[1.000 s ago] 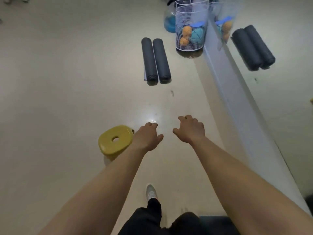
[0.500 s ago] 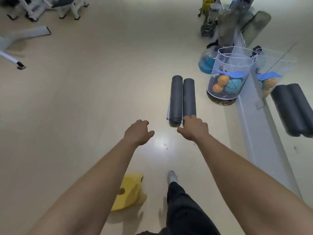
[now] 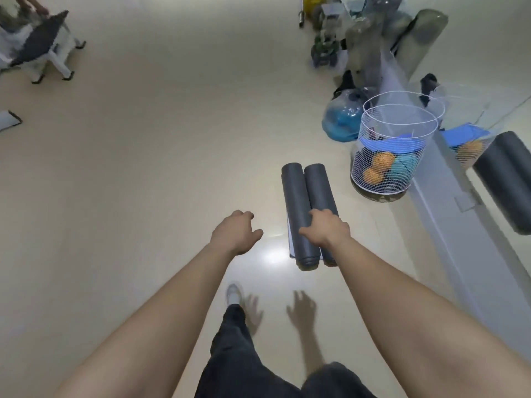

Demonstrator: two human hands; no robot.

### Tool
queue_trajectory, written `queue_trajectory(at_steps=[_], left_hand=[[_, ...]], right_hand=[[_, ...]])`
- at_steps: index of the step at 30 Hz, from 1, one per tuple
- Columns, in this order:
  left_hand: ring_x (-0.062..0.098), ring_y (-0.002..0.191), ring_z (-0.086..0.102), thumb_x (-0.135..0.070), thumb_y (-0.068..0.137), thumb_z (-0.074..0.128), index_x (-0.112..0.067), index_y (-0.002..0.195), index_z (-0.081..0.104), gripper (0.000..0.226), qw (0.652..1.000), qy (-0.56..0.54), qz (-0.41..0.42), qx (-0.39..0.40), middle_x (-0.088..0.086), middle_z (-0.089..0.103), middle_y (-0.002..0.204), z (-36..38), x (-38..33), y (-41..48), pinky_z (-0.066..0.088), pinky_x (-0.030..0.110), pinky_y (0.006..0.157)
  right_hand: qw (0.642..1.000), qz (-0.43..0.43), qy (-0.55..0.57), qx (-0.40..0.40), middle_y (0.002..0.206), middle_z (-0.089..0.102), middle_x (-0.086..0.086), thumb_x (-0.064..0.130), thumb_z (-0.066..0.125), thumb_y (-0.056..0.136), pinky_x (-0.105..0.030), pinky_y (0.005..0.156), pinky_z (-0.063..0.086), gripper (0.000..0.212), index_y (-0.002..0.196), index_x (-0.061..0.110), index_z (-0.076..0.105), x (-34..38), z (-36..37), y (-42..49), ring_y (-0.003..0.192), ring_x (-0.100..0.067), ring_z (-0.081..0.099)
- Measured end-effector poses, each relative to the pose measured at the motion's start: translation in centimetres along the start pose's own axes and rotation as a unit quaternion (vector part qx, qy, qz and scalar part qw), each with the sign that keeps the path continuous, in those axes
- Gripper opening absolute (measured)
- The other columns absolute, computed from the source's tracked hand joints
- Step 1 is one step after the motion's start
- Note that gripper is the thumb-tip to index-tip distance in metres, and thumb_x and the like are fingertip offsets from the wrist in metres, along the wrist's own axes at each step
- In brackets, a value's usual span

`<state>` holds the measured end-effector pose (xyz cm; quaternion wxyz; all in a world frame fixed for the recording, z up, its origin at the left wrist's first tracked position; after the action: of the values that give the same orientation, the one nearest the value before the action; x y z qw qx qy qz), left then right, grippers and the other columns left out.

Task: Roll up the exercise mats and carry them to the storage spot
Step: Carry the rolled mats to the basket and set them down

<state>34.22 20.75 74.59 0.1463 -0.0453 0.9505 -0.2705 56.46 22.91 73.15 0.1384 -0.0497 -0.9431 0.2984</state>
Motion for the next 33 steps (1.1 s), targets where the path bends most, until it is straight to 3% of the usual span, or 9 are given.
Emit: queue_trajectory(at_steps=[4,7,12,14,20,23,26,29,33], left_hand=[[0.027,0.13,0.051,-0.042,0.1,0.049,-0.018,0.152,0.04,0.058,0.991,0.086,0.083,0.066,0.005,0.044,0.149,-3.1,-1.0,11.8,0.048,0.041,0.101],[0.028,0.131,0.049,-0.043,0.1,0.05,-0.018,0.151,0.041,0.057,0.974,0.145,0.132,0.113,0.005,0.044,0.149,-4.1,-3.3,19.4,0.046,0.041,0.102],[0.027,0.131,0.051,-0.043,0.1,0.051,-0.017,0.15,0.044,0.056,0.938,0.2,0.225,0.171,0.005,0.046,0.148,-1.3,-8.7,31.2,0.044,0.039,0.103],[0.027,0.131,0.051,-0.042,0.101,0.051,-0.018,0.149,0.044,0.054,0.926,0.223,0.245,0.182,0.003,0.047,0.147,1.4,-9.6,36.4,0.045,0.04,0.104],[0.031,0.134,0.045,-0.042,0.1,0.052,-0.015,0.149,0.038,0.058,0.892,0.294,0.263,0.221,0.007,0.047,0.148,12.7,-9.2,53.6,0.041,0.042,0.107],[0.033,0.134,0.039,-0.048,0.1,0.053,-0.01,0.143,0.04,0.059,0.892,0.301,0.281,0.186,0.011,0.047,0.145,19.1,-8.4,62.8,0.037,0.042,0.107],[0.037,0.144,0.027,-0.059,0.098,0.051,-0.004,0.151,0.031,0.079,0.888,0.314,0.318,0.112,0.017,0.035,0.155,24.7,-7.7,72.4,0.023,0.043,0.119],[0.04,0.151,0.015,-0.064,0.095,0.052,-0.008,0.159,0.015,0.093,0.925,0.251,0.285,0.031,0.017,0.016,0.166,29.4,-7.8,81.7,0.021,0.054,0.121],[0.042,0.146,0.026,-0.063,0.093,0.057,-0.009,0.159,0.015,0.095,0.97,0.133,0.203,-0.005,0.019,0.024,0.162,32.1,-6.3,91.2,0.028,0.057,0.115]], right_hand=[[0.991,0.104,0.081,0.014,0.128,0.052,-0.006,0.039,0.064,0.084,-0.042,0.093,0.041,0.052,0.131,0.022,0.053,0.5,-0.4,6.7,0.115,-0.03,0.054],[0.971,0.182,0.151,0.03,0.133,0.05,-0.007,0.036,0.064,0.083,-0.042,0.098,0.043,0.06,0.139,0.021,0.049,-0.3,0.8,10.3,0.12,-0.031,0.054],[0.901,0.309,0.304,0.023,0.135,0.052,-0.01,0.041,0.057,0.089,-0.042,0.096,0.048,0.058,0.141,0.018,0.045,-3.6,6.3,17.6,0.117,-0.035,0.057],[0.857,0.358,0.372,0.019,0.137,0.054,-0.012,0.038,0.053,0.089,-0.047,0.098,0.049,0.055,0.141,0.019,0.045,-4.8,10.1,21.7,0.118,-0.038,0.057],[0.713,0.477,0.514,-0.022,0.156,0.033,-0.014,0.035,0.058,0.096,-0.049,0.107,0.045,0.075,0.16,0.015,0.024,-6.9,21.8,34.6,0.132,-0.04,0.048],[0.638,0.526,0.558,-0.064,0.162,0.02,-0.013,0.037,0.058,0.098,-0.053,0.109,0.044,0.076,0.16,0.014,0.022,-8.5,29.4,41.0,0.135,-0.04,0.047],[0.569,0.603,0.549,-0.106,0.161,0.021,-0.014,0.042,0.059,0.098,-0.051,0.106,0.044,0.075,0.158,0.015,0.026,-10.3,37.0,46.0,0.134,-0.044,0.044],[0.504,0.699,0.483,-0.157,0.162,0.017,-0.019,0.053,0.057,0.096,-0.051,0.113,0.034,0.082,0.159,0.014,0.022,-12.5,43.5,49.4,0.141,-0.045,0.032],[0.391,0.756,0.466,-0.242,0.161,0.02,-0.019,0.059,0.06,0.091,-0.051,0.112,0.033,0.09,0.157,0.01,0.023,-14.3,49.3,52.0,0.143,-0.043,0.031]])
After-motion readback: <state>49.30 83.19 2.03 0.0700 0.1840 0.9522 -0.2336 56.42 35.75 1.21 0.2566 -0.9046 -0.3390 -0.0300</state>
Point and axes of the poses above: each hand's wrist, its own y-axis towards the middle knuckle, its own z-axis out of the palm, x = y × z, the point moved 3 cm from there along y, towards the middle knuckle
